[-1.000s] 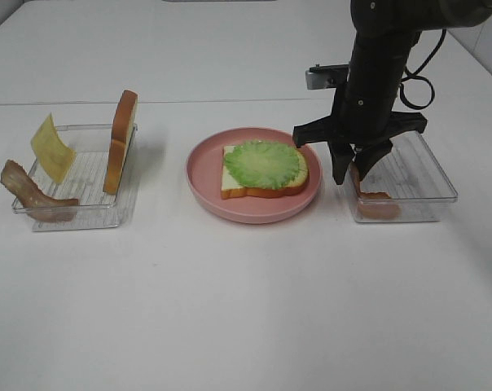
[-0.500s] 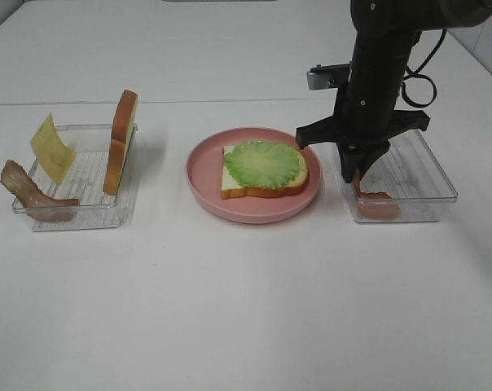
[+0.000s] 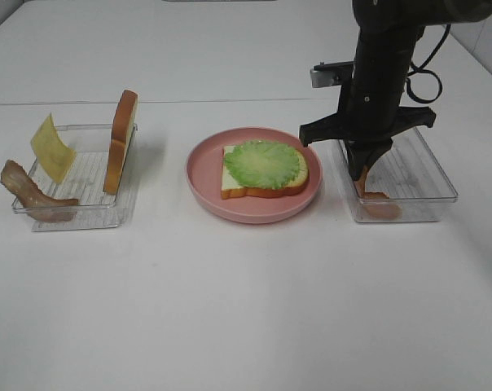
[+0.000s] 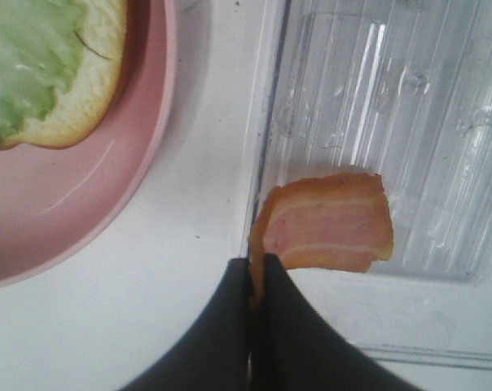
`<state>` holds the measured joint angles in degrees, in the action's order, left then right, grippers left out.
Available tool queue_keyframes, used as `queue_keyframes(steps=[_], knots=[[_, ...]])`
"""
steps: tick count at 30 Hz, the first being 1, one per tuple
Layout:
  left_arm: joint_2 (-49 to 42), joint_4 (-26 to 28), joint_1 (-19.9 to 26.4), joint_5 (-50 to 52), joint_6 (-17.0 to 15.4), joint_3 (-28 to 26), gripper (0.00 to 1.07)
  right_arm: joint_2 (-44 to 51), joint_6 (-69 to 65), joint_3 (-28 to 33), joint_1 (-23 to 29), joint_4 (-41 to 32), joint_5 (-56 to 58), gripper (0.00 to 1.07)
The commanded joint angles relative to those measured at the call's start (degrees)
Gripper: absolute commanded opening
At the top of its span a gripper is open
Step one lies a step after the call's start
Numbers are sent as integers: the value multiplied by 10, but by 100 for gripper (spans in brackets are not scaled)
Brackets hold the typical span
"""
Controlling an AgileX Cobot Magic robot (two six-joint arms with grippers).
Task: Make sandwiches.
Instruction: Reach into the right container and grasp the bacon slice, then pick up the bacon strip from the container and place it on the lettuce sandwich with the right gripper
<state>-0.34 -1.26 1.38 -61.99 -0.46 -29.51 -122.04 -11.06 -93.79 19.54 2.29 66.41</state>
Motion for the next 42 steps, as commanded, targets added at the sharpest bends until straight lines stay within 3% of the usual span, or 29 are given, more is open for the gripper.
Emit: queue_keyframes(steps=[1,9,13,18,29,42], knots=[[-7,-1,-4,4,0,0,102,53,-1,-18,0,-23,9,0],[-7,-1,-4,4,0,0,102,91,17,-85,1,-137,3,0],[-7,-1,-4,4,0,0,102,88,80,-92,2,-279,-43,0],[-7,-1,-4,4,1,0,102,65,129,-92,2,-381,-62,0],[-7,-1,-4,4,1,0,102,4,151,-99,41,-415,-135,0],[-7,-1,-4,4,1,0,102,-50,178,-99,41,-457,-180,0]])
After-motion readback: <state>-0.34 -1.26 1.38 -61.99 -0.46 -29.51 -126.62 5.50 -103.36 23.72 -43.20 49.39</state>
